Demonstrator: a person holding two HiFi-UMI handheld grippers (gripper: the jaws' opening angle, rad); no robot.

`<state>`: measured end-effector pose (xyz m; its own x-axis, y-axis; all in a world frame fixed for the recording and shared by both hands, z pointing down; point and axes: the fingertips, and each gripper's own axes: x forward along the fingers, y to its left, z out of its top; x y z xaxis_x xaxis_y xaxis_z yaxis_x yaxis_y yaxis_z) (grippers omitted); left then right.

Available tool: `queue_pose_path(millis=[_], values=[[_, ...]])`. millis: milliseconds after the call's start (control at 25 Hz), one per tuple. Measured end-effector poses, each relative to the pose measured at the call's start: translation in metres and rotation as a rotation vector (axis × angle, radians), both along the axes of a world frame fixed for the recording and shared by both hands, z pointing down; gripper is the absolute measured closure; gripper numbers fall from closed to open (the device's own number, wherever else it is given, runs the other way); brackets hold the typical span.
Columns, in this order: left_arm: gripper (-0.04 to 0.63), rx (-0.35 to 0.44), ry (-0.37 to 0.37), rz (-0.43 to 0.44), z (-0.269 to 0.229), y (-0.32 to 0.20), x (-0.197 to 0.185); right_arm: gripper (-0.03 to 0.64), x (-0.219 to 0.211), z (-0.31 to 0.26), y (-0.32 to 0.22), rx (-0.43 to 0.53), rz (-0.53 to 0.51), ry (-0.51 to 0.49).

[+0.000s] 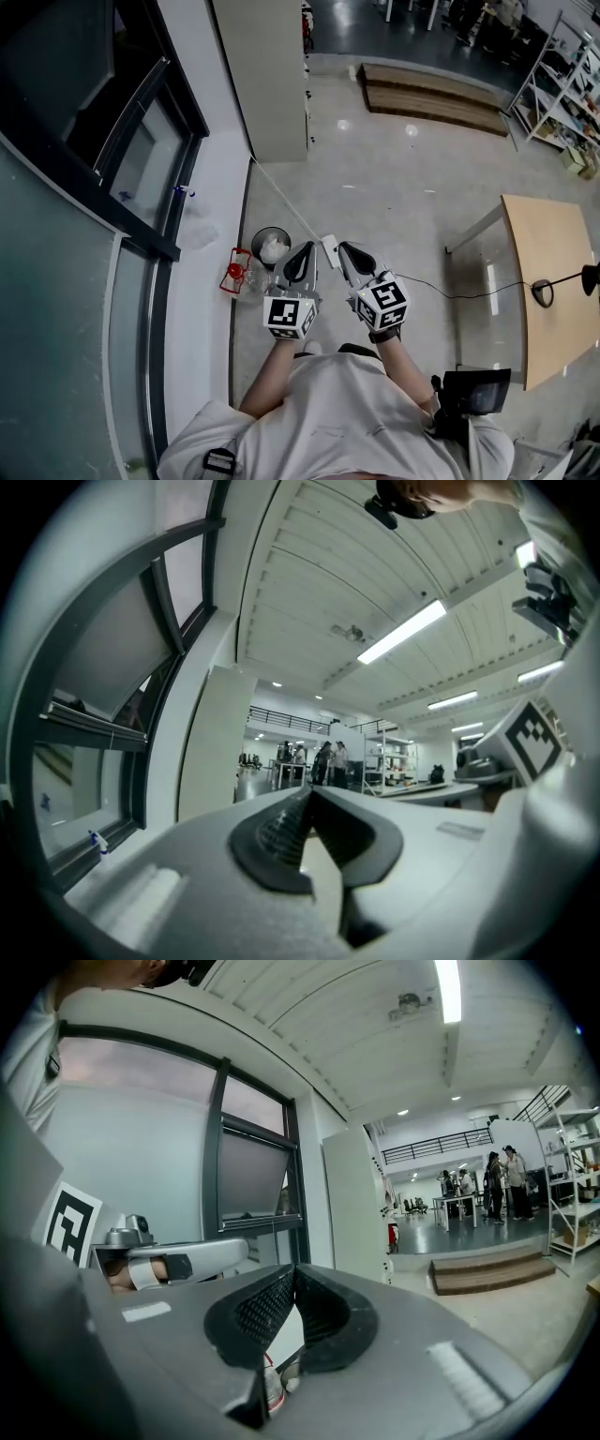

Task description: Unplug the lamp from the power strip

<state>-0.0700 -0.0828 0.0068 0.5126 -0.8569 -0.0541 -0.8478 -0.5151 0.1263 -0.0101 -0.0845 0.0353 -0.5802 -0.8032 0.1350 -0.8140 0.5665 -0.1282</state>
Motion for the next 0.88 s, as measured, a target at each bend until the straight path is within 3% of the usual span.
queue_pose_path(millis=[200,520,720,880], values=[[0.594,-0.060,0.040,0.039,0.025,-0.021,-0.007,0.611,-0.012,0.031,-0.009,-0.045,-0.003,0.030],[0.594,-0.145,0.006,0.011,0.083,-0.067,-0.001,0.611,0.009,0.086,-0.053,-0.144,0.016,0.020],[0.594,-0.227,-0.065,0.015,0.162,-0.102,0.021,0.611,0.020,0.154,-0.095,-0.169,-0.072,0.094],[0.594,-0.289,-0.078,0.012,0.241,-0.128,0.043,0.611,0.046,0.234,-0.119,-0.226,-0.099,0.147]])
